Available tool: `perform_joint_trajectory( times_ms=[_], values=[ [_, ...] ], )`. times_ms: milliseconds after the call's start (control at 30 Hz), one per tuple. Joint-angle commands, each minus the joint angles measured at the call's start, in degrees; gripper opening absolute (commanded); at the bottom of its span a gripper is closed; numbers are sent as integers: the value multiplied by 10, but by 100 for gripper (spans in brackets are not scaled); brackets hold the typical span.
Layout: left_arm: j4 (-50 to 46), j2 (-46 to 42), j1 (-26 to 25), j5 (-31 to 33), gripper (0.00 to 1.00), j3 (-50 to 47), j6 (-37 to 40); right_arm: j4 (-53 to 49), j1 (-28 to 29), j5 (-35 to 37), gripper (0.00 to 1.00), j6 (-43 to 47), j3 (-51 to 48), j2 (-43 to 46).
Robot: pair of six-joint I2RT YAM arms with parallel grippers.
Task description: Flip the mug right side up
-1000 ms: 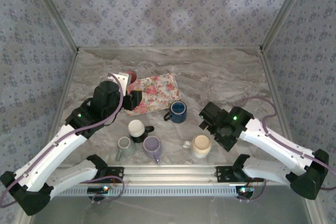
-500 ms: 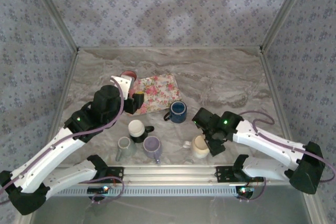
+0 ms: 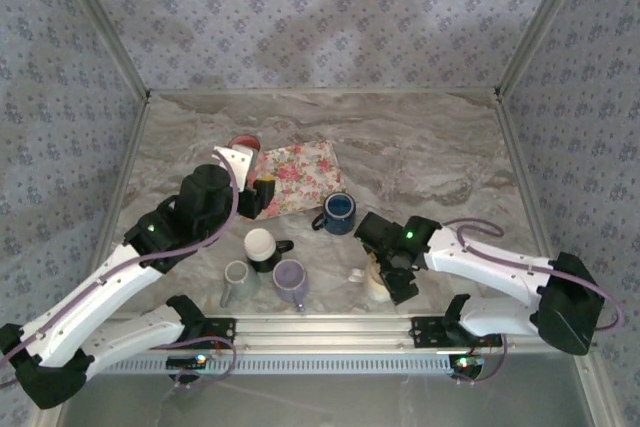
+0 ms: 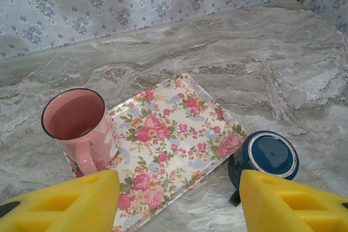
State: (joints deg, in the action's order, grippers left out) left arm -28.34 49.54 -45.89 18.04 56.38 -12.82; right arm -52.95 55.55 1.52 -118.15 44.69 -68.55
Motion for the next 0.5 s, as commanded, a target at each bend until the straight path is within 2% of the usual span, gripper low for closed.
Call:
perform_joint_trajectory(
  times_ms=[0,200,400,467],
  values=[
    [12,-9,-4,13,60,-2,12,15,3,-3,100,-38,-23,-11],
    [13,-8,-4,17,60,-3,14,44,0,-21,99,-37,-48,-42],
    [16,-7,-4,21,60,-6,16,15,-9,13,80,-7,-33,-35],
    [15,-7,-4,22,61,-6,18,-7,-16,35,66,8,-24,-20]
  ],
)
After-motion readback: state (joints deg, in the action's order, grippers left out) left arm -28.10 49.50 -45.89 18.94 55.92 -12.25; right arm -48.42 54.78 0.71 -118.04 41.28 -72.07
